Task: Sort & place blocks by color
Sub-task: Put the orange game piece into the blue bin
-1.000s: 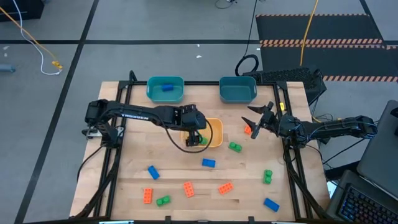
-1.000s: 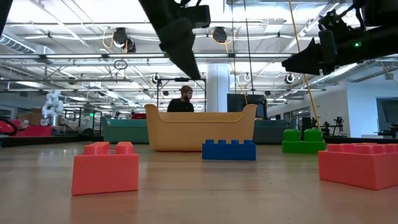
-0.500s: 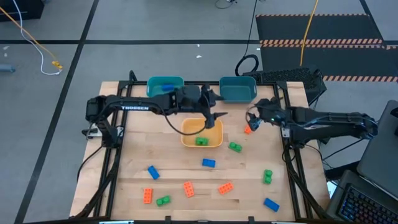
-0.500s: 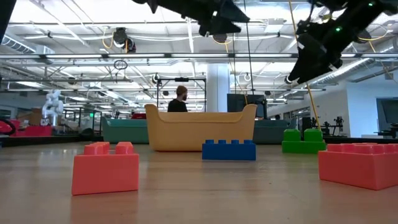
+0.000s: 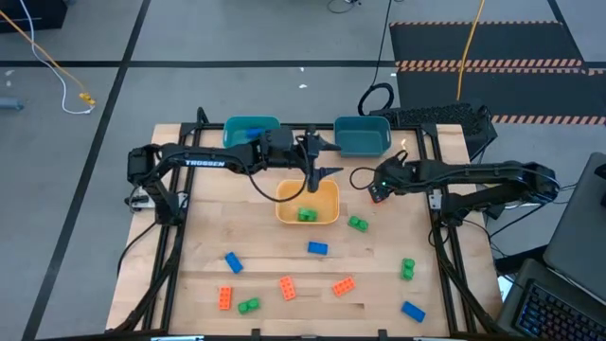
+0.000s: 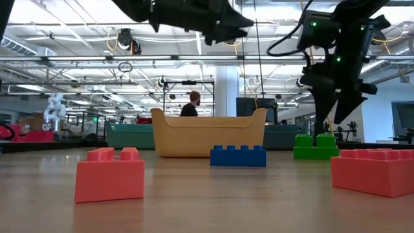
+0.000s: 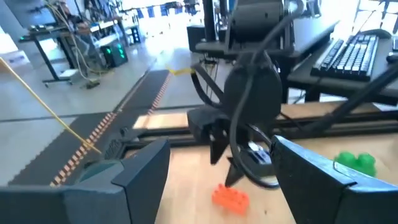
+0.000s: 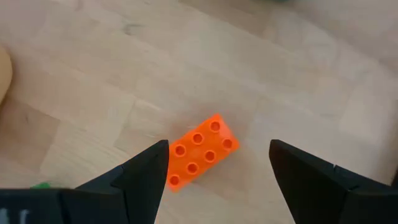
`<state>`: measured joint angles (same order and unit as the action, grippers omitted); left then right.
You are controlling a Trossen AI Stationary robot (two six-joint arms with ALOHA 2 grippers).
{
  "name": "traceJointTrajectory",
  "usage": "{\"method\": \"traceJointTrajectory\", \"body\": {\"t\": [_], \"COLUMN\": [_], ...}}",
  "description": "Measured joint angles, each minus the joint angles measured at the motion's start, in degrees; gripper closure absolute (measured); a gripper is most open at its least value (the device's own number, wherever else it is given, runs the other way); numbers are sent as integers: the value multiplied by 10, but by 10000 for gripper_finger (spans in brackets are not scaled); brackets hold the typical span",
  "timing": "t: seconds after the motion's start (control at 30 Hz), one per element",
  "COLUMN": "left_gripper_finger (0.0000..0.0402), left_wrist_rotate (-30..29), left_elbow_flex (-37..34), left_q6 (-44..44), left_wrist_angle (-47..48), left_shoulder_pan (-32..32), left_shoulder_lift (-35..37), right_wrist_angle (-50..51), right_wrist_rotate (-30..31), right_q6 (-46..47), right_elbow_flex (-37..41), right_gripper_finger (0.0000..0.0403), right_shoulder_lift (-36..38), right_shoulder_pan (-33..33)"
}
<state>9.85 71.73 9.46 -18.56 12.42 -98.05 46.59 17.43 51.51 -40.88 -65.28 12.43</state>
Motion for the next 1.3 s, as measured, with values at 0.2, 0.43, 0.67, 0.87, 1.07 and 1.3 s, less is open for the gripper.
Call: {"method": "traceJointTrajectory", "body": {"t": [0.2, 0.43, 0.67, 0.87, 1.07, 1.3], "left_gripper_finger": [128, 128, 128, 128, 128, 128], "left_wrist_rotate": [2, 2, -33, -39, -54, -89], "left_elbow_flex": [-50, -131, -237, -299, -326, -337], "left_q6": [-38, -30, -44, -66, -78, -79], "left_wrist_angle": [-53, -54, -87, -113, -118, -115], "left_shoulder_pan": [15, 12, 2, -19, -44, -78], "left_shoulder_lift": [32, 97, 188, 243, 268, 269], "right_wrist_angle": [-18, -16, -64, -36, -26, -11], "right_wrist_rotate": [-11, -39, -41, -34, -40, -25], "right_q6": [60, 130, 143, 150, 154, 140], "right_elbow_flex": [0, 0, 0, 0, 1, 1], "right_gripper_finger": [131, 131, 131, 131, 131, 151], "right_shoulder_lift": [-18, -63, -114, -143, -153, -156], "right_shoulder_pan": [4, -6, -5, -2, -1, 0]}}
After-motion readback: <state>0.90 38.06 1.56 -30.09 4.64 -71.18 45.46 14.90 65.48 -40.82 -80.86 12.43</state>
